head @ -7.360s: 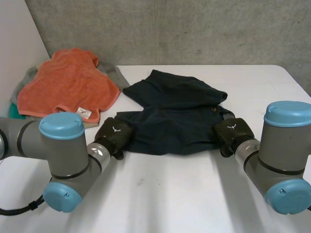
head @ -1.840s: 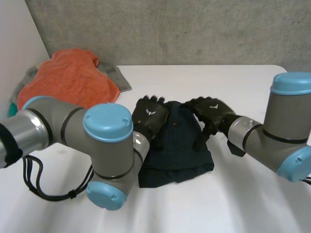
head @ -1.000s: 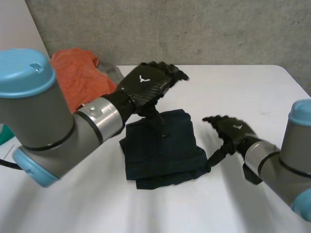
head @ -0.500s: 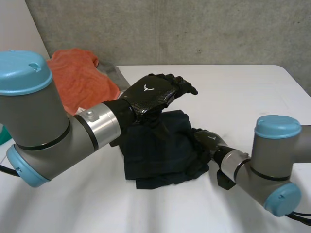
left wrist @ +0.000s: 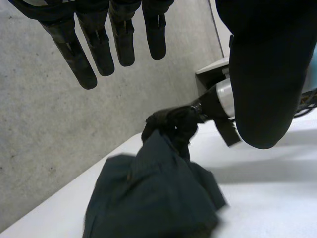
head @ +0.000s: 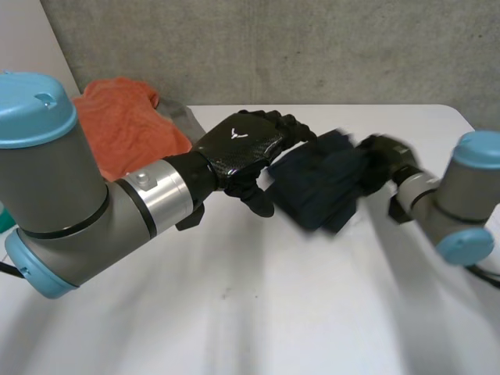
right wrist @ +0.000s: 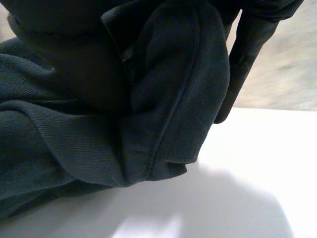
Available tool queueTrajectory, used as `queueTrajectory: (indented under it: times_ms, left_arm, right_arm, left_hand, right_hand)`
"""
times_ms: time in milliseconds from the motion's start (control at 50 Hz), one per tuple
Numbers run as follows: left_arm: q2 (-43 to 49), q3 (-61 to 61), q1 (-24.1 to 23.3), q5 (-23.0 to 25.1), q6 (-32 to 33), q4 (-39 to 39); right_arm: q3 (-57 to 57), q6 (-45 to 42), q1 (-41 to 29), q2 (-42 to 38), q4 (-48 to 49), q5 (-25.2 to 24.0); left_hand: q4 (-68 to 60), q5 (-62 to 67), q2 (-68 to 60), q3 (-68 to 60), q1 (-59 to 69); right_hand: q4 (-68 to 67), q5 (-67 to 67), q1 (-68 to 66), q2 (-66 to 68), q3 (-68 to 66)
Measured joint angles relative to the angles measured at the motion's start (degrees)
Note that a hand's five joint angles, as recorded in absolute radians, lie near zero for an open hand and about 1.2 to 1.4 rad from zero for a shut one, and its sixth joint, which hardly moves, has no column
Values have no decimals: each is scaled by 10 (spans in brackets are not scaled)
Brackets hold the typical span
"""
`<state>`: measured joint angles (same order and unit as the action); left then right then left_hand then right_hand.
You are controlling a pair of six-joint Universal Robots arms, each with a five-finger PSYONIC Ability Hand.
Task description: Fold the laundry.
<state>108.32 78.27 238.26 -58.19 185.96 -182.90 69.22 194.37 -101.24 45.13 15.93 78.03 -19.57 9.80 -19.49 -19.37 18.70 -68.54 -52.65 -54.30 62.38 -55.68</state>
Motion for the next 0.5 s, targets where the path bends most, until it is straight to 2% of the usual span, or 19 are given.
queueTrajectory:
  times_ms: [160, 360, 500]
  left_arm:
    - [-9, -8, -14, -1, -1, 0]
    - [-8, -23, -56, -19, -1, -2]
    - [-5, -25, -68, -26, -1, -2]
  right_arm:
    - [-198, -8, 114, -108, -42, 19]
    - [-539, -61, 211, -297, -220, -1]
    - [-592, -70, 238, -325, -247, -23]
  left_hand:
    - [0, 0, 0, 0, 0]
    - [0, 0, 0, 0, 0]
    - [0, 0, 0, 0, 0]
  right_hand:
    - [0, -7, 0, 2, 0]
    - [-2, -7, 0, 6, 0]
    - [7, -3, -1, 2, -2]
